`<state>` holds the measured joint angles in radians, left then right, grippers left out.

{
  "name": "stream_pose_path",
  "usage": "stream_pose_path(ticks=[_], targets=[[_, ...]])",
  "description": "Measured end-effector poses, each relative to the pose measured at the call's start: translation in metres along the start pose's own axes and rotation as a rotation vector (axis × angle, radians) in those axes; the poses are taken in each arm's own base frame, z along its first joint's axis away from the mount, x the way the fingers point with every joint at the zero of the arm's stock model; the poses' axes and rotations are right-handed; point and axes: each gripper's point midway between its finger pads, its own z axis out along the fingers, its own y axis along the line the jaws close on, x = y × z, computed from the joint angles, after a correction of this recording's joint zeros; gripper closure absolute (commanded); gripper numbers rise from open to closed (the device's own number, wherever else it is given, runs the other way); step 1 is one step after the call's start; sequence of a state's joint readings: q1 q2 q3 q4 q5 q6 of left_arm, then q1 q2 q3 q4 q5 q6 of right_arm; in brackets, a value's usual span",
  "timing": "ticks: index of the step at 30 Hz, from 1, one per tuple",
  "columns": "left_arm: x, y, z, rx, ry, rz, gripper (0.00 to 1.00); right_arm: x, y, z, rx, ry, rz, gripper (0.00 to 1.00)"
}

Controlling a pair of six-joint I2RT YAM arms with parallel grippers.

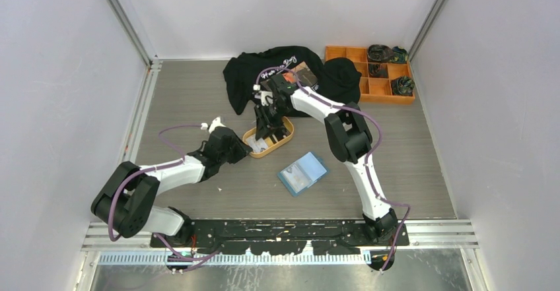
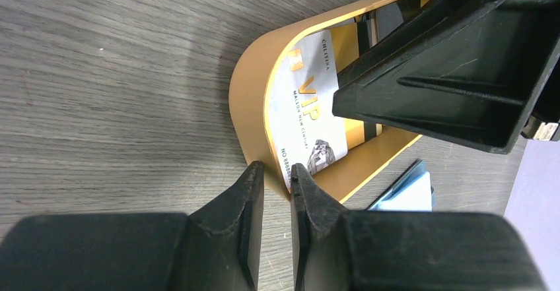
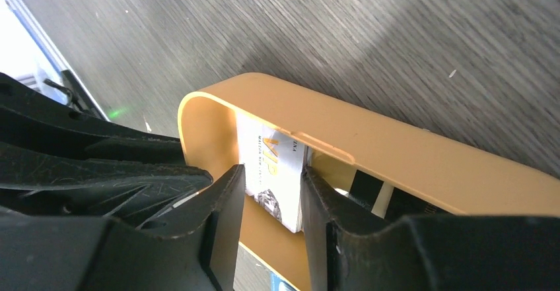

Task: Put the credit cards into the card holder
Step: Pick up the credit card from the storage box.

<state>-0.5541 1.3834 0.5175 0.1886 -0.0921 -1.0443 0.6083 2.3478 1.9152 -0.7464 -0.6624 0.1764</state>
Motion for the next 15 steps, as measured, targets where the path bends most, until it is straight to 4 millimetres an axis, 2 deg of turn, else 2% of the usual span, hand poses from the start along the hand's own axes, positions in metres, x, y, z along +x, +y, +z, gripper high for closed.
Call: stream_pose_path(ticks=[15], targets=[[-0.0006, 0.0002, 0.0001, 0.000, -0.001, -0.002, 0.82, -0.0079, 0.0006, -0.0039, -0.113, -0.034, 0.133, 0.67]])
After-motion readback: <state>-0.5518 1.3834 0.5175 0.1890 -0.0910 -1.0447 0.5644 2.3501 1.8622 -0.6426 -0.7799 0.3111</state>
